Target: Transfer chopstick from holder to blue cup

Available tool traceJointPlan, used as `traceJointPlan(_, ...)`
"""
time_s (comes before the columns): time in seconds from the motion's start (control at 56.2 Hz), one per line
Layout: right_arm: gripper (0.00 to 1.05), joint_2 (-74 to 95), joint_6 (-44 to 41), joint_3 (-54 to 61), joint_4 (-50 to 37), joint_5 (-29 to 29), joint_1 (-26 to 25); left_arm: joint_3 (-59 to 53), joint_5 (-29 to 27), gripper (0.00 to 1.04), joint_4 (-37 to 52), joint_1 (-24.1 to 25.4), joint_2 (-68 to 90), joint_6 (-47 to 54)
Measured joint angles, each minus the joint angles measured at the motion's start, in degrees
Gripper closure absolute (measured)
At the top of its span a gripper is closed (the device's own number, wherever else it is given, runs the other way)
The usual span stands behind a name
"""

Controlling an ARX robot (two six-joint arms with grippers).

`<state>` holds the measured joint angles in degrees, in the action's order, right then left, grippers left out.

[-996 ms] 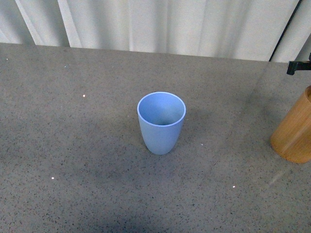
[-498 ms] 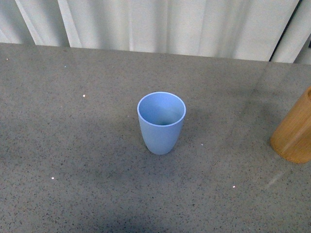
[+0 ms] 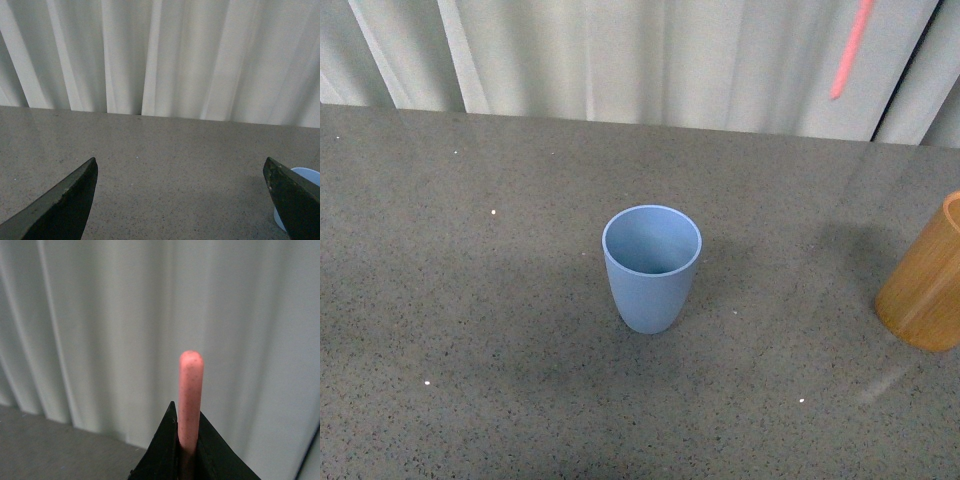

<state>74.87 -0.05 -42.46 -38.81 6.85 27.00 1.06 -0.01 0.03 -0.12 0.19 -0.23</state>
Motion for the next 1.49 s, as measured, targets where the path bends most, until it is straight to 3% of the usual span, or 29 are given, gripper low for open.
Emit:
traceJointPlan(0.214, 1.03, 5.77, 1.38, 2.45, -4.28, 1.92, 7.87, 0.0, -0.02, 0.07, 0.0, 0.0, 0.0, 0.0)
traceJointPlan(0.658, 1.03, 21.11, 0.26, -0.85, -10.49, 1.44, 9.18, 0.0, 0.0, 0.07, 0.0, 0.0, 0.0, 0.0)
traceJointPlan(1.495, 1.03, 31.02, -0.52, -3.26, -15.32, 1.03, 10.67, 0.0, 0.0, 0.07, 0.0, 0.0, 0.0, 0.0)
